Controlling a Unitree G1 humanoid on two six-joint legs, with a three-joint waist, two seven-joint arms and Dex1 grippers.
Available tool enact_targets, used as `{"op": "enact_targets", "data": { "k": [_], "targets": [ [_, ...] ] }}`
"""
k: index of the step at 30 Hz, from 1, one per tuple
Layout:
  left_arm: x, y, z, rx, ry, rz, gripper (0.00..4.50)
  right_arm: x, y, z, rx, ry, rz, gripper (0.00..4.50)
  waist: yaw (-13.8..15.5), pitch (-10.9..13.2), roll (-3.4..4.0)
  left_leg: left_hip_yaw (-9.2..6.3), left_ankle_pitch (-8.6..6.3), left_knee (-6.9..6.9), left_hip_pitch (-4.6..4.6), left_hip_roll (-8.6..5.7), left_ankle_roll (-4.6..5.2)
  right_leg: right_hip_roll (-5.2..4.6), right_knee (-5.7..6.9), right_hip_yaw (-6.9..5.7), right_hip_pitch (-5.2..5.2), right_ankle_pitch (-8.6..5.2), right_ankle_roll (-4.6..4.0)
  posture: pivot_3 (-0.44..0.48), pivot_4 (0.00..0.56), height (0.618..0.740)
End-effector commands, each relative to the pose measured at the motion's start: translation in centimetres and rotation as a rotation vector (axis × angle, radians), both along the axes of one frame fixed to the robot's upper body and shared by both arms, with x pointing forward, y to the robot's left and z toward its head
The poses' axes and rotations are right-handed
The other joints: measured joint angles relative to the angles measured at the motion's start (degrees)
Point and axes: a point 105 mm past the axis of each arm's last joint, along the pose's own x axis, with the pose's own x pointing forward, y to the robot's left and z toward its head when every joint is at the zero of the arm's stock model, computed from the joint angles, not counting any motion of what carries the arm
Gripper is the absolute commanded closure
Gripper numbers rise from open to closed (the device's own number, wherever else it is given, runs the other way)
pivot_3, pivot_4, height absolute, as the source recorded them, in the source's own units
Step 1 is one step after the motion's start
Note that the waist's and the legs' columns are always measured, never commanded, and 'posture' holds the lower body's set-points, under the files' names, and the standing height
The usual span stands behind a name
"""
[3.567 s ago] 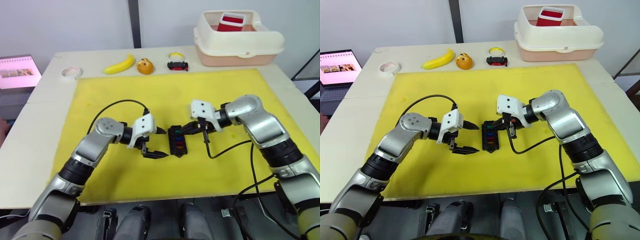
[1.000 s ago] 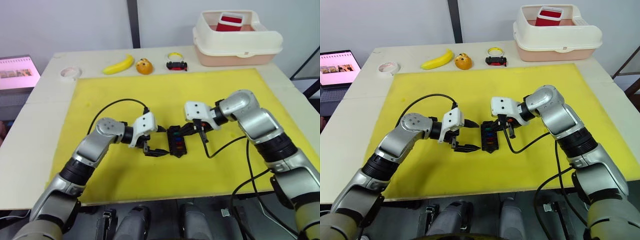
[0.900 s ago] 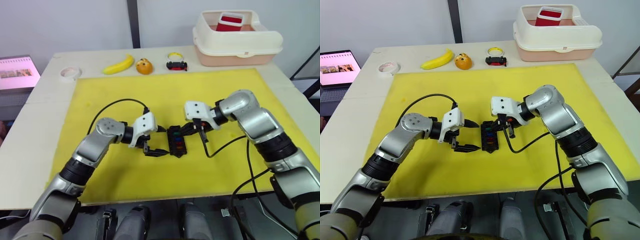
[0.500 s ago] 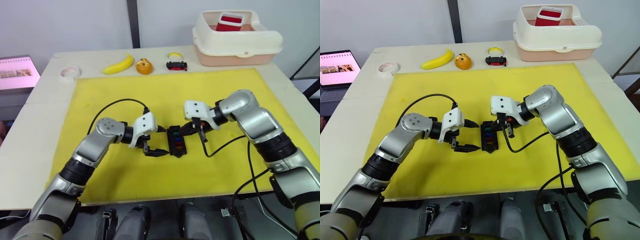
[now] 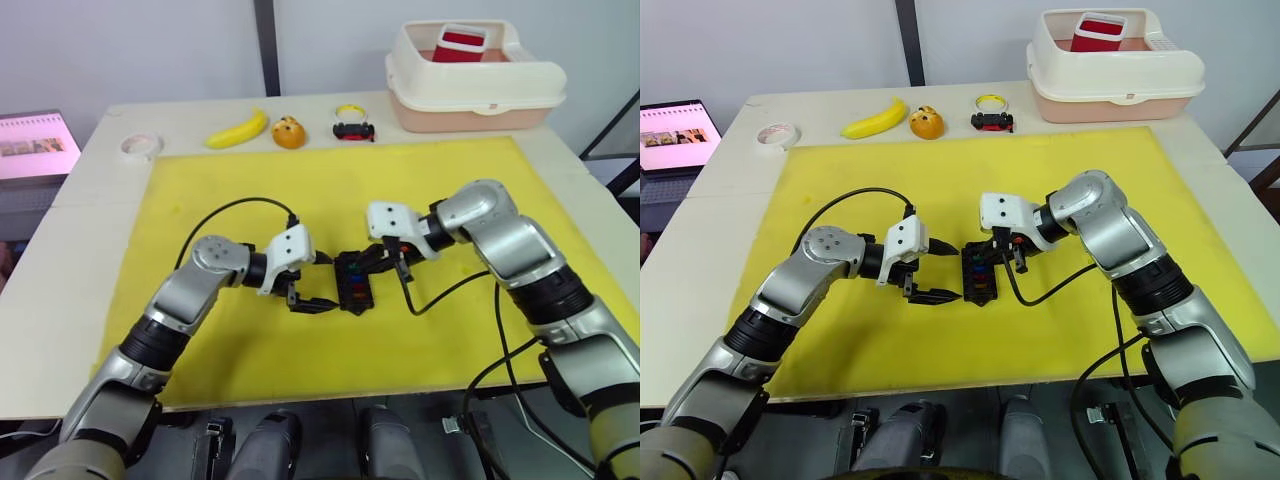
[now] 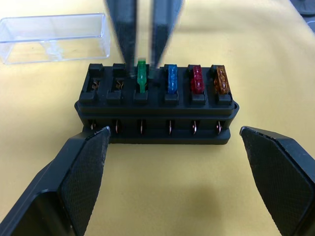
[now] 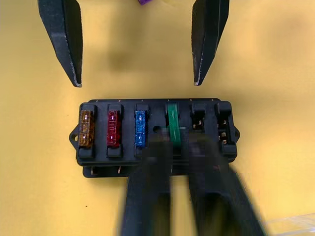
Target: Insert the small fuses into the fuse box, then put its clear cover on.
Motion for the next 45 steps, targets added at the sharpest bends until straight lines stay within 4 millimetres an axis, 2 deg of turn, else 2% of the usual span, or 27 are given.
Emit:
{"op": "enact_targets", "data": {
  "k": [1,9,22,23,25,26,33,45],
  "targets": [
    [0.0,-0.2,1.0,-0.007,-0.041,-0.009,0.0,-0.1,0.4,1.2,0.002,-0.054,0.026,3.85,0.01,0.0,0.0,0.0,0.0,0.0,0.0,0.0,0.0,0.0,0.0,0.0,0.0,0.0,0.0,0.0,0.15,0.74],
    [0.0,-0.3,1.0,-0.008,-0.041,-0.012,0.0,-0.1,0.4,1.6,0.001,-0.072,0.03,3.85,0.01,0.0,0.0,0.0,0.0,0.0,0.0,-0.01,0.0,0.0,0.0,0.0,0.0,0.0,0.0,0.0,0.15,0.74],
    [0.1,-0.4,1.0,-0.009,-0.045,-0.012,0.0,-0.7,0.3,4.4,0.095,-0.1,0.034,3.85,0.05,0.0,0.0,0.0,0.0,0.0,-0.01,-0.01,0.0,-0.01,-0.01,0.0,0.0,0.0,0.0,0.0,0.15,0.74],
    [0.1,-0.3,1.0,-0.009,-0.045,-0.012,0.0,-0.7,0.2,4.3,0.108,-0.102,0.028,3.85,0.05,0.0,0.0,0.0,0.0,0.0,-0.01,-0.01,0.0,-0.01,-0.01,0.0,0.0,0.0,0.0,0.0,0.15,0.74],
    [0.1,-0.3,1.0,-0.009,-0.046,-0.01,0.0,-0.6,0.0,3.8,0.134,-0.104,0.012,4.4,0.08,0.0,0.0,0.0,0.0,0.0,-0.01,-0.01,0.0,-0.01,0.0,0.0,0.0,0.0,0.0,0.0,0.15,0.74],
    [0.2,-0.3,1.0,-0.009,-0.046,-0.009,0.0,-0.6,-0.1,3.6,0.146,-0.101,0.007,4.49,0.13,0.0,0.0,0.0,0.0,0.0,0.0,-0.01,0.0,-0.01,-0.01,0.0,0.01,0.0,0.0,0.0,0.15,0.74],
    [0.2,-0.2,1.1,-0.007,-0.046,-0.008,0.0,-1.1,0.2,3.1,0.247,-0.083,-0.012,4.49,-0.07,0.0,0.0,0.0,0.0,0.0,0.0,0.0,0.0,-0.01,0.0,0.0,0.0,0.0,0.0,0.0,0.15,0.74],
    [0.2,-0.3,1.0,-0.005,-0.045,-0.013,0.0,-0.7,0.1,1.1,0.255,-0.054,-0.068,4.49,0.06,0.0,0.0,0.0,0.0,0.01,-0.01,-0.02,0.0,-0.01,0.0,0.0,0.0,0.0,0.0,0.0,0.15,0.74]
  ]
}}
